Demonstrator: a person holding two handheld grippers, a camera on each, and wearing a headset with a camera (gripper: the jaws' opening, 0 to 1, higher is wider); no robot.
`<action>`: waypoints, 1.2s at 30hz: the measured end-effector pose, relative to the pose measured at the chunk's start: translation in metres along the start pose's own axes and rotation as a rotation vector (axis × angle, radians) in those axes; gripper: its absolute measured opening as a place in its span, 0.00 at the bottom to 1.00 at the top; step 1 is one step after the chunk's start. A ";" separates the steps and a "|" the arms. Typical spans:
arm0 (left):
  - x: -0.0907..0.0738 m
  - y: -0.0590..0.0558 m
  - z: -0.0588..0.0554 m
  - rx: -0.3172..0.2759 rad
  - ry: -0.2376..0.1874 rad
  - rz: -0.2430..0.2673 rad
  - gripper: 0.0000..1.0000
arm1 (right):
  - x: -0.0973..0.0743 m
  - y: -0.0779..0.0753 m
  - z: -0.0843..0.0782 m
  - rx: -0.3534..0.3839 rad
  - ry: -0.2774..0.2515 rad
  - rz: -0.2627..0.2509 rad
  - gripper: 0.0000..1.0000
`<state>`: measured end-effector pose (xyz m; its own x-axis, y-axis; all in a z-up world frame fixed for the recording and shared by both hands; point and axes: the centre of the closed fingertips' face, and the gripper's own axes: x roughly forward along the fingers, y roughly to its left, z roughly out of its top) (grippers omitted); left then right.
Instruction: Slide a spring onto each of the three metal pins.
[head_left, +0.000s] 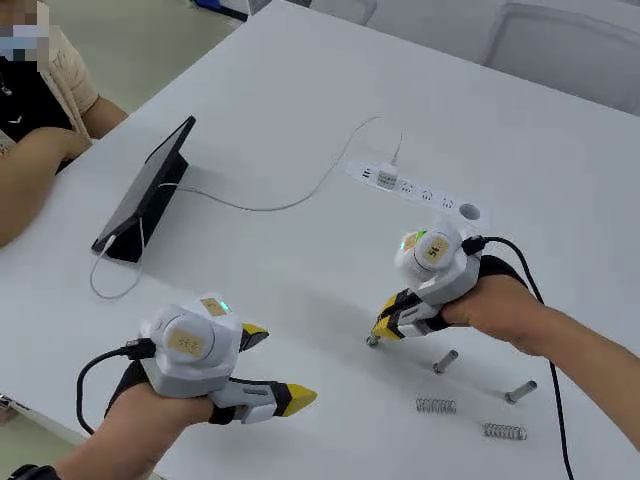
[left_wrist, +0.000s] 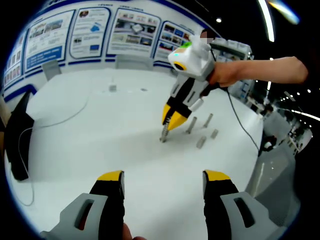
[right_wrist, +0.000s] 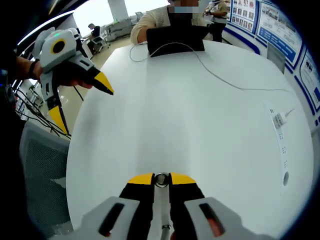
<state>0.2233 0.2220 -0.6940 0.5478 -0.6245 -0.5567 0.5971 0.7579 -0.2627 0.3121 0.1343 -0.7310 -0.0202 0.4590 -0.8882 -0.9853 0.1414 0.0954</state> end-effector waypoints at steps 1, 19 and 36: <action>0.000 0.000 0.000 0.000 0.000 0.000 0.65 | 0.001 0.000 -0.001 -0.001 0.002 0.000 0.12; -0.003 0.002 -0.002 -0.006 0.003 0.003 0.64 | 0.015 0.001 -0.008 0.005 0.018 -0.002 0.13; -0.004 -0.004 0.005 0.007 -0.003 -0.002 0.64 | -0.003 0.007 -0.008 -0.011 -0.034 -0.020 0.30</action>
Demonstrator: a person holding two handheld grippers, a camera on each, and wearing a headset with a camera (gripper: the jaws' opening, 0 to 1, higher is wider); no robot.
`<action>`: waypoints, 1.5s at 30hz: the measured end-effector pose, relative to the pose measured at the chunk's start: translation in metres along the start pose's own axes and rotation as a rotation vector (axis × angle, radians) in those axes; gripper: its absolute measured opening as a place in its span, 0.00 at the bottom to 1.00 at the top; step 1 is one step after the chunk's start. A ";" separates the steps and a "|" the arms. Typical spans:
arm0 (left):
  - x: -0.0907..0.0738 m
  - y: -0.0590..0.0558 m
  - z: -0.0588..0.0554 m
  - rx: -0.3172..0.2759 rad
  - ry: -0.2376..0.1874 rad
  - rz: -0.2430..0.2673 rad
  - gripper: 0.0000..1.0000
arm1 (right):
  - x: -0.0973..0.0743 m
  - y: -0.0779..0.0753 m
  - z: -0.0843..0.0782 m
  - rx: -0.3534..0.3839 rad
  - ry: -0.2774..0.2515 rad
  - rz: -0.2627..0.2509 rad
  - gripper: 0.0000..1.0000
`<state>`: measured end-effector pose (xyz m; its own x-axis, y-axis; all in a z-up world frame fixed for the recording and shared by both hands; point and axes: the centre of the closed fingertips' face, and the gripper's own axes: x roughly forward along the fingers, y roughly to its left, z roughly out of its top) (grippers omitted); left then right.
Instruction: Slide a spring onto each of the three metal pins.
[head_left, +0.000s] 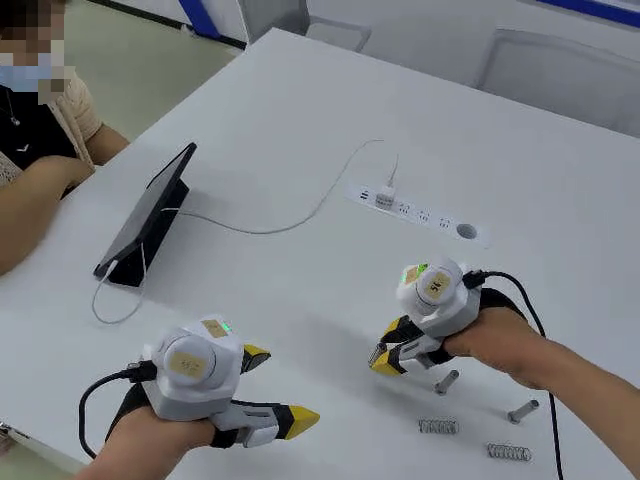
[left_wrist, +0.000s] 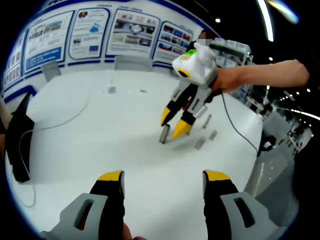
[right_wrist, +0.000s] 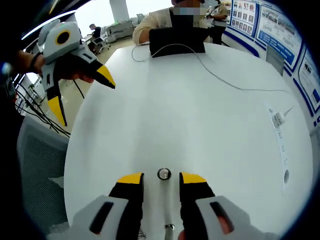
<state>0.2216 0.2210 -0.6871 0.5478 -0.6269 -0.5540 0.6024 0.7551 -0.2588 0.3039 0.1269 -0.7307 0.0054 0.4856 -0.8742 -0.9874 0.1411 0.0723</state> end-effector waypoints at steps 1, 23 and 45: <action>-0.001 0.000 0.001 0.000 -0.002 0.002 0.65 | -0.002 0.000 0.000 0.009 -0.007 -0.003 0.31; -0.007 -0.007 0.013 0.005 -0.020 0.009 0.65 | -0.030 -0.005 -0.008 0.227 -0.201 -0.096 0.50; -0.001 -0.021 0.015 0.002 -0.022 -0.011 0.65 | -0.054 0.000 -0.012 0.418 -0.413 -0.197 0.65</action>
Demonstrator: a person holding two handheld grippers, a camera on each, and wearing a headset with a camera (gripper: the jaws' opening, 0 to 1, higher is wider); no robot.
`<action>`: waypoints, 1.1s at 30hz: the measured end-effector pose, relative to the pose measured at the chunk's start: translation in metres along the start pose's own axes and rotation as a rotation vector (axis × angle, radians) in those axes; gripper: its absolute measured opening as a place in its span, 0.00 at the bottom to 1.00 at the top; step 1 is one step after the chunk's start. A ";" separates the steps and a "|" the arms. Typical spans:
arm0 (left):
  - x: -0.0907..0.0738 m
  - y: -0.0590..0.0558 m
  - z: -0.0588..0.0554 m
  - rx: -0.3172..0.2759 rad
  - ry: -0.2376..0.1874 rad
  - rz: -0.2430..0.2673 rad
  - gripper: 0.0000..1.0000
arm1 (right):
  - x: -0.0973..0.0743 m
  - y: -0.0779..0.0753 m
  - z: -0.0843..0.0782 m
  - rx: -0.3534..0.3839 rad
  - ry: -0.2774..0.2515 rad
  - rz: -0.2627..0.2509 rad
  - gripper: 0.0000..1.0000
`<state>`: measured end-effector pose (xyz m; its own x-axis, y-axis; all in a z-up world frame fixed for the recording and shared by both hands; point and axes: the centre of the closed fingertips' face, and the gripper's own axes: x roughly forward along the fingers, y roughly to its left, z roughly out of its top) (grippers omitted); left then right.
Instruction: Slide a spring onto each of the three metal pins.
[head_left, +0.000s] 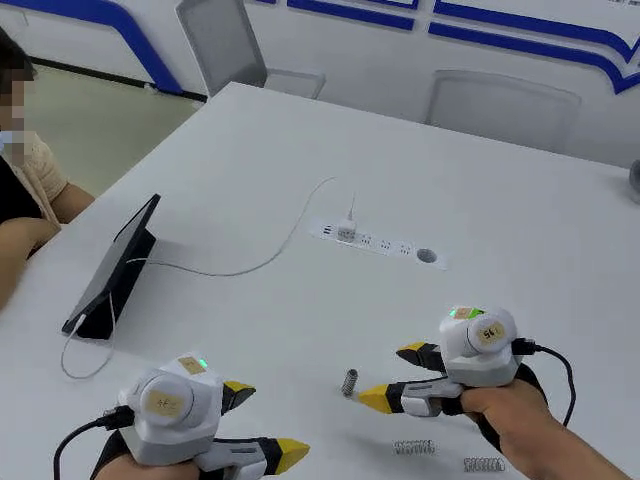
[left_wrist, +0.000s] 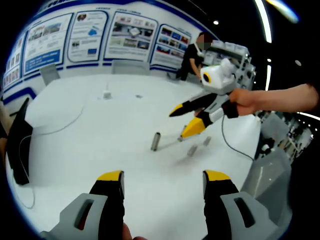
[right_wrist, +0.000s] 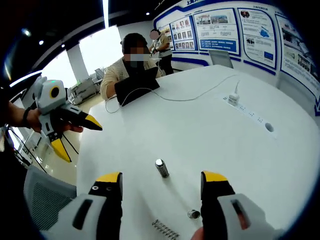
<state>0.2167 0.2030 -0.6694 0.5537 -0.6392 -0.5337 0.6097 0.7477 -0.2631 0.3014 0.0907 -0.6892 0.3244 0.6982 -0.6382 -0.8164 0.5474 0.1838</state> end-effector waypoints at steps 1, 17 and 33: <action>0.000 0.000 -0.001 -0.002 0.001 0.000 0.65 | -0.001 0.001 0.000 0.014 -0.015 -0.007 0.66; 0.008 0.000 -0.001 -0.025 0.004 0.006 0.67 | -0.034 0.005 -0.032 0.074 -0.044 -0.073 0.73; 0.019 -0.008 -0.003 -0.017 0.018 -0.008 0.68 | -0.066 0.006 -0.059 0.122 -0.070 -0.138 0.77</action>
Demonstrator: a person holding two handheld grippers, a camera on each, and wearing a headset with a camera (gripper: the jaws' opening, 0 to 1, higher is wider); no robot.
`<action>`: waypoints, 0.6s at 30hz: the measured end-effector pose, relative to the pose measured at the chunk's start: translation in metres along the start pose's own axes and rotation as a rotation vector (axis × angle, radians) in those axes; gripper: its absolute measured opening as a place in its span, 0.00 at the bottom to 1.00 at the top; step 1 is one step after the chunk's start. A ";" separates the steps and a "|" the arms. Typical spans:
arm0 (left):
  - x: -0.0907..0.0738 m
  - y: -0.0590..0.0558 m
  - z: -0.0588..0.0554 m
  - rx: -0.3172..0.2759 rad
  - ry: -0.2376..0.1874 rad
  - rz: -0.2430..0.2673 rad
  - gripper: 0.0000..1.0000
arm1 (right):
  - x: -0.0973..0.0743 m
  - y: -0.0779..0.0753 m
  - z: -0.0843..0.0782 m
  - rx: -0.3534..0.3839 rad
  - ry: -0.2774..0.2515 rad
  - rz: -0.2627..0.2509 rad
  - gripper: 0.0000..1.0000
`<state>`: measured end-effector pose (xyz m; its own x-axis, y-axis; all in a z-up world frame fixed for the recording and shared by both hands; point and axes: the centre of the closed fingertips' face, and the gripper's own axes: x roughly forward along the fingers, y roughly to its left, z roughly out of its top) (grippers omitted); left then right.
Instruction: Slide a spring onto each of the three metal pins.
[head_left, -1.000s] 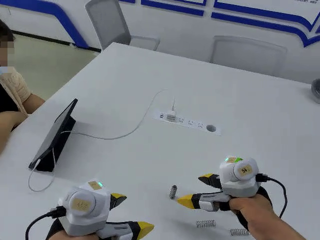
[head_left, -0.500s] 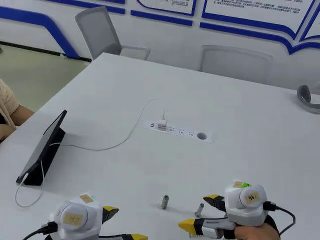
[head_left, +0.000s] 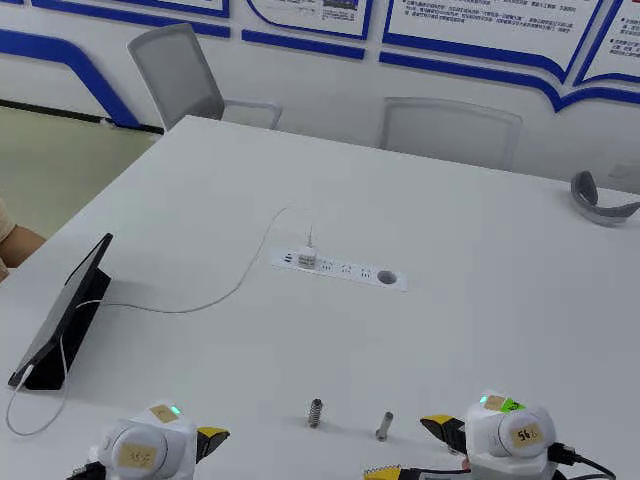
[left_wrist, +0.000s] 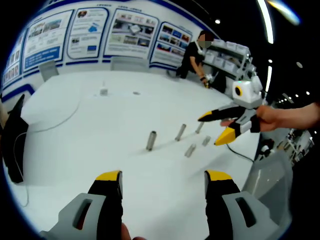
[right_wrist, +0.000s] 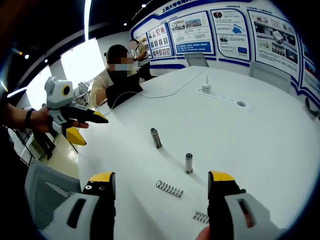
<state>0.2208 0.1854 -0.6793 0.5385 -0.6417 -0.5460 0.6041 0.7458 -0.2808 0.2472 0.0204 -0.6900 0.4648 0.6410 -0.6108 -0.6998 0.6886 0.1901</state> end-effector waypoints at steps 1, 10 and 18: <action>0.001 -0.001 0.000 0.002 0.001 -0.002 0.68 | -0.002 -0.002 -0.002 0.005 -0.003 -0.005 0.77; 0.008 -0.006 0.003 0.018 0.010 -0.015 0.68 | -0.020 -0.010 -0.015 0.040 -0.015 -0.032 0.79; 0.014 -0.012 0.005 0.027 0.019 -0.028 0.69 | -0.034 -0.015 -0.028 0.075 -0.019 -0.058 0.79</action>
<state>0.2237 0.1666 -0.6797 0.5101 -0.6585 -0.5534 0.6347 0.7223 -0.2746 0.2268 -0.0217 -0.6934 0.5141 0.6052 -0.6078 -0.6294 0.7476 0.2120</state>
